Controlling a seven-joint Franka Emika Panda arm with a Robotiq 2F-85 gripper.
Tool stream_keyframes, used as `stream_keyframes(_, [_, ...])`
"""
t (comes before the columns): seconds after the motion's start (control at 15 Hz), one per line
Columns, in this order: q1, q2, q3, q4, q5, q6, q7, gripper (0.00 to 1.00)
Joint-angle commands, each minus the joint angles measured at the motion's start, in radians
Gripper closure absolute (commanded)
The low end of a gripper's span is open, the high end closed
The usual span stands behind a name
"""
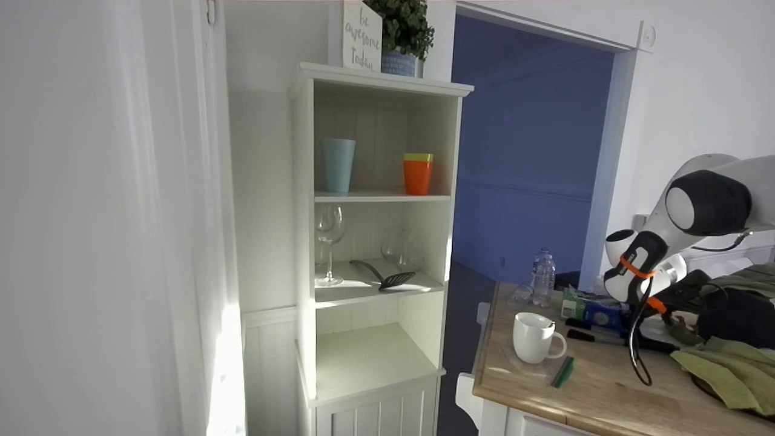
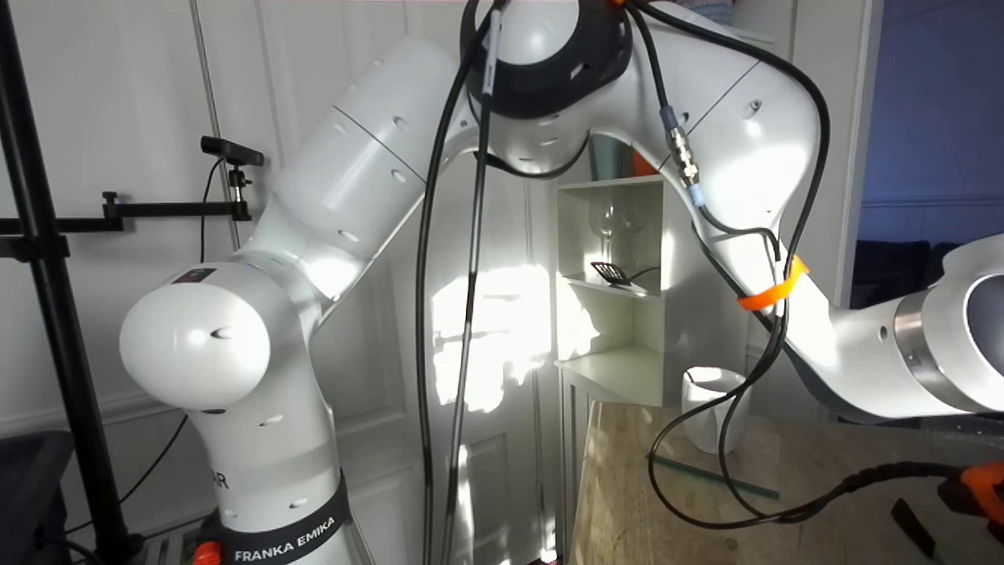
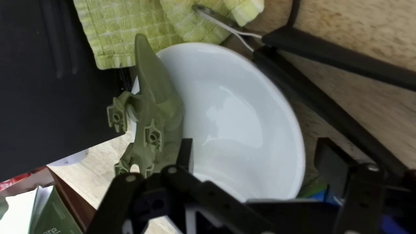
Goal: Move the plate forward
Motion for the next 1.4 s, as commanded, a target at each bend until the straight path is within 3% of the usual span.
stream_keyframes(0.0, [-0.019, 0.046, 0.007, 0.057, 0.056, -0.002, -0.053, 0.2])
stream_keyframes(0.07, [-0.021, 0.054, 0.007, 0.066, 0.061, -0.003, -0.059, 0.2])
stream_keyframes(0.53, [-0.035, 0.077, 0.02, 0.096, 0.099, -0.03, -0.118, 0.48])
stream_keyframes(0.67, [-0.037, 0.079, 0.023, 0.1, 0.105, -0.04, -0.133, 0.5])
stream_keyframes(0.73, [-0.037, 0.079, 0.026, 0.101, 0.109, -0.046, -0.14, 0.63])
stream_keyframes(0.8, [-0.038, 0.079, 0.027, 0.103, 0.111, -0.052, -0.146, 0.63])
stream_keyframes(1.13, [-0.04, 0.084, 0.038, 0.117, 0.122, -0.083, -0.177, 0.98])
stream_keyframes(1.33, [-0.039, 0.079, 0.037, 0.128, 0.118, -0.106, -0.188, 0.96])
